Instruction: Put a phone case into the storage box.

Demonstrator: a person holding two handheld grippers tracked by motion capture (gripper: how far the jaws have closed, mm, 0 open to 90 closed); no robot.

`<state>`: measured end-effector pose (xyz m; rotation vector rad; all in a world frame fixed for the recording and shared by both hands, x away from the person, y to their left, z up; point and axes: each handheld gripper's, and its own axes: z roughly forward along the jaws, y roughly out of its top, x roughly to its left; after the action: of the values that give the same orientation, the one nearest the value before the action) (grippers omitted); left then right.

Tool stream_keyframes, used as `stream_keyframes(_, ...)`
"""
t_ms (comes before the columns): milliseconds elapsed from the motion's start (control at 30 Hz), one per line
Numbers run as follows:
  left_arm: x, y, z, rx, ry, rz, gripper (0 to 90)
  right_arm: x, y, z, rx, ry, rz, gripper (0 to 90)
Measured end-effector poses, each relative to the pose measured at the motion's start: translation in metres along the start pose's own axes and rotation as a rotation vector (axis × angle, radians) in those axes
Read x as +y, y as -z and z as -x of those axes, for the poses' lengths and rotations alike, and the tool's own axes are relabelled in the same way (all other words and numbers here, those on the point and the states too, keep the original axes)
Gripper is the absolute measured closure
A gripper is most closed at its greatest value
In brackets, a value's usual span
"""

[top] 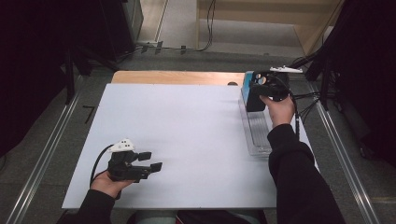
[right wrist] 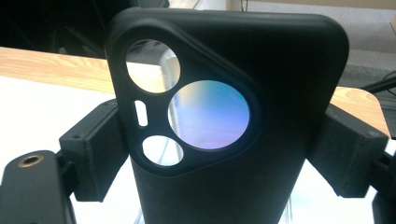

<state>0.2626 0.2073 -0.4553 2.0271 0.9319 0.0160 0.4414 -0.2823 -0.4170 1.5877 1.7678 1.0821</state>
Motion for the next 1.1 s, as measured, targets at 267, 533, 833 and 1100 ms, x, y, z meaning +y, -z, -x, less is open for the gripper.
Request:
stream_keyframes(267, 0.000, -0.002, 0.002, -0.009, -0.006, 0.000, 31.7, -0.001, -0.022, 0.001, -0.019, -0.022, 0.006, 11.3)
stream_keyframes(533, 0.001, -0.003, 0.005, -0.018, -0.015, -0.001, 31.6, -0.003, -0.040, -0.003, -0.043, 0.002, -0.022, 11.0)
stream_keyframes(833, 0.001, -0.002, 0.006, -0.018, -0.015, 0.002, 31.7, -0.003, -0.044, -0.005, -0.052, 0.024, -0.017, 9.3)
stream_keyframes(1100, 0.001, -0.004, 0.006, -0.021, -0.015, -0.009, 31.7, -0.004, -0.044, 0.000, -0.003, 0.017, -0.060, 0.0)
